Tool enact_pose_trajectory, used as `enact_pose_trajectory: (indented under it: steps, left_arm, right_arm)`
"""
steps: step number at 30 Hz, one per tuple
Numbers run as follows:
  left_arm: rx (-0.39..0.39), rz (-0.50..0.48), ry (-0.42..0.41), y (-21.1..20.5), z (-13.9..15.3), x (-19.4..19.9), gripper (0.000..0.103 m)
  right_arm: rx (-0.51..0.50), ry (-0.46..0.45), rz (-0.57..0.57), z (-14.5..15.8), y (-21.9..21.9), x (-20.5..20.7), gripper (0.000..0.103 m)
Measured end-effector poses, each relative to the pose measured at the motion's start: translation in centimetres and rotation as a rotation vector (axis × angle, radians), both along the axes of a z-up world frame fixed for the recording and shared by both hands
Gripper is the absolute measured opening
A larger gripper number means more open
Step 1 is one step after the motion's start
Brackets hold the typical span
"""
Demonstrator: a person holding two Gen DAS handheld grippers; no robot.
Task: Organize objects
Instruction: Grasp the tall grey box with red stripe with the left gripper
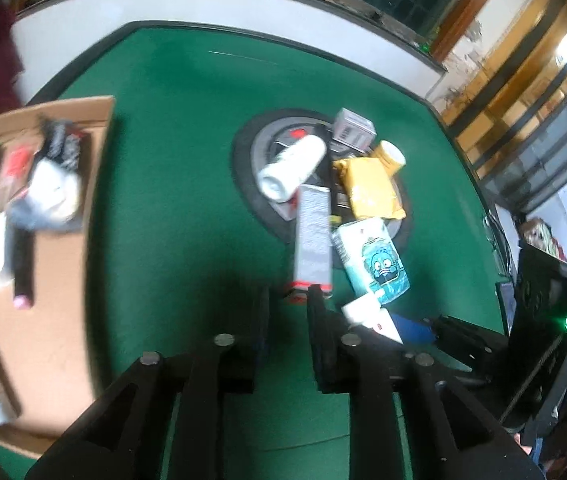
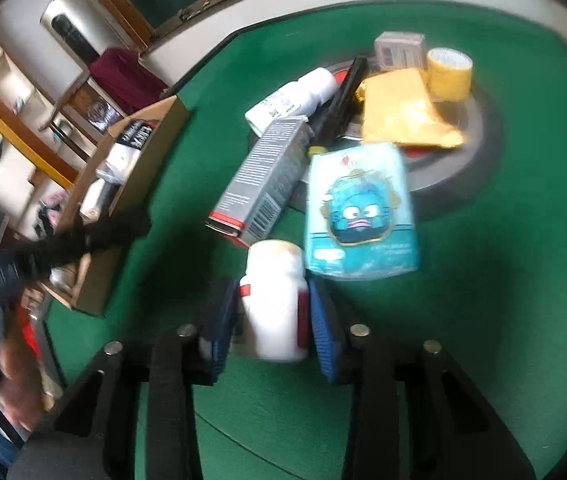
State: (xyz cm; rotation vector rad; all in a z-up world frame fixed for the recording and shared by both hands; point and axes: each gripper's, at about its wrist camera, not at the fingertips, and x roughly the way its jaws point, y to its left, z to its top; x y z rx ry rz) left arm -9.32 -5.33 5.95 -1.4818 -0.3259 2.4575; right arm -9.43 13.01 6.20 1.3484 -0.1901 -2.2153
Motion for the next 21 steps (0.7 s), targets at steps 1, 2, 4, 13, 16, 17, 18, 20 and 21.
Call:
enact_pose_trajectory:
  steps: [1,2,4,13,16,17,18,20,21]
  left_arm:
    - [-0.008,-0.006,0.002,0.5,0.2,-0.3,0.022]
    - [-0.016,-0.010,0.003,0.9,0.4,-0.6,0.026]
    - [-0.028,-0.022,0.006,1.8,0.6,-1.2,0.031]
    - [-0.143,-0.060,-0.046,4.5,-1.2,-4.1,0.034]
    - [-0.181,-0.061,-0.062,5.3,-2.3,-5.2,0.034]
    - [-0.182,-0.062,-0.066,5.4,-2.7,-5.5,0.034]
    - [-0.183,-0.062,-0.066,5.6,-3.2,-5.9,0.034]
    - [-0.189,-0.053,-0.060,5.7,-4.0,-6.2,0.032]
    - [-0.212,-0.037,-0.041,5.6,-4.2,-6.1,0.024]
  right_arm:
    - [0.008,0.008,-0.004,0.2,0.3,0.1,0.033]
    - [0.003,0.010,-0.007,0.3,0.9,0.0,0.033]
    - [-0.003,0.020,-0.030,0.7,1.8,0.0,0.033]
    - [-0.045,-0.008,-0.065,0.7,3.3,-0.2,0.033]
    - [-0.058,-0.020,-0.076,0.5,3.5,-0.4,0.033]
    - [-0.057,-0.022,-0.077,0.5,3.4,-0.5,0.033]
    - [-0.056,-0.024,-0.078,0.5,3.4,-0.6,0.033]
    - [-0.058,-0.026,-0.079,0.5,3.3,-0.6,0.033]
    - [-0.058,-0.025,-0.079,0.5,3.3,-0.5,0.033]
